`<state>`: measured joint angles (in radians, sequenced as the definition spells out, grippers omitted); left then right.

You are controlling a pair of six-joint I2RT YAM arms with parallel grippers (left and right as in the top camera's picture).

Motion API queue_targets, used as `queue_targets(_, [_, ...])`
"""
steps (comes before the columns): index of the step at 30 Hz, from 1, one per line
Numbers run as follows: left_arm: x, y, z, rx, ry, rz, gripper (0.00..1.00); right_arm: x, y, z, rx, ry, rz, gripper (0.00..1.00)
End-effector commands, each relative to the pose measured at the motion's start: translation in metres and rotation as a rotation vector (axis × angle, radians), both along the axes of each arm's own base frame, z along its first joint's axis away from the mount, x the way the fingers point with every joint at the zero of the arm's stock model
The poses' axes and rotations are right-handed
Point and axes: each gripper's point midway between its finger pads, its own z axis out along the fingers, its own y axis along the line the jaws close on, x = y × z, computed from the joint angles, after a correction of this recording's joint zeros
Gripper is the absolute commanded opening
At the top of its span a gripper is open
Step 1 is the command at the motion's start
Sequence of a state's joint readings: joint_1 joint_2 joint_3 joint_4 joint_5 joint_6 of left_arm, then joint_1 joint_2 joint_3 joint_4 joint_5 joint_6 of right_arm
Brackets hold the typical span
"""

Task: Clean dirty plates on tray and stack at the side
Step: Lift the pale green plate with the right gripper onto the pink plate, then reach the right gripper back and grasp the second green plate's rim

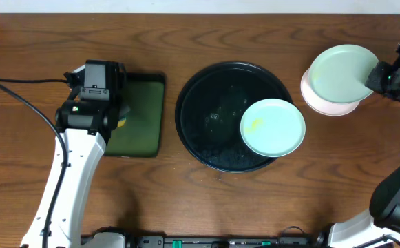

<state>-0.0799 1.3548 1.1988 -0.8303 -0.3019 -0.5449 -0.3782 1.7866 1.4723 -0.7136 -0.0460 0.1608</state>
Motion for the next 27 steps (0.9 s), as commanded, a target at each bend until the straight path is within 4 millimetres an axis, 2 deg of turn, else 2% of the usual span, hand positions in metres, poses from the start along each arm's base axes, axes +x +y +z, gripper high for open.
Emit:
queue_targets(1, [-0.002, 0.005, -0.009, 0.025, 0.031, 0.006, 0.08, -0.003, -0.007, -0.028, -0.003, 0.070, -0.048, 0.01])
queue_targets(2, [-0.002, 0.005, -0.009, 0.025, 0.031, 0.006, 0.07, -0.002, -0.007, -0.035, 0.002, 0.083, -0.048, 0.06])
queue_targets(3, [-0.002, 0.005, -0.009, 0.025, 0.031, 0.006, 0.08, -0.001, -0.007, -0.042, 0.006, 0.093, -0.047, 0.27])
queue_targets(4, [-0.002, 0.005, -0.009, 0.025, 0.031, 0.006, 0.07, -0.001, -0.007, -0.048, 0.010, 0.104, -0.046, 0.71])
queue_targets(5, [-0.002, 0.005, -0.009, 0.025, 0.031, 0.006, 0.08, -0.001, -0.007, -0.053, 0.013, 0.112, -0.046, 0.80])
queue_targets(8, [-0.002, 0.005, -0.009, 0.025, 0.031, 0.006, 0.08, -0.001, -0.005, -0.057, 0.013, 0.125, -0.031, 0.81])
queue_targets(10, [-0.002, 0.005, -0.009, 0.025, 0.031, 0.006, 0.08, 0.001, 0.000, -0.050, 0.035, 0.104, -0.016, 0.82])
queue_targets(13, [-0.002, 0.005, -0.009, 0.025, 0.032, 0.006, 0.08, 0.004, 0.012, -0.031, 0.080, 0.046, 0.019, 0.81])
queue_targets(16, [-0.002, 0.005, -0.009, 0.025, 0.031, 0.006, 0.08, 0.001, 0.025, -0.003, 0.096, -0.006, 0.040, 0.79])
queue_targets(20, [-0.002, 0.005, -0.009, 0.025, 0.031, 0.006, 0.08, -0.018, 0.050, 0.035, 0.098, -0.027, 0.063, 0.73])
queue_targets(22, [-0.002, 0.005, -0.009, 0.025, 0.031, 0.006, 0.08, -0.032, 0.067, 0.044, 0.122, -0.007, 0.063, 0.73])
queue_targets(24, [-0.002, 0.005, -0.009, 0.025, 0.031, 0.006, 0.08, -0.045, 0.085, 0.048, 0.152, 0.030, 0.059, 0.67])
queue_targets(27, [-0.002, 0.005, -0.009, 0.025, 0.031, 0.006, 0.08, -0.063, 0.110, 0.039, 0.153, 0.119, 0.069, 0.66])
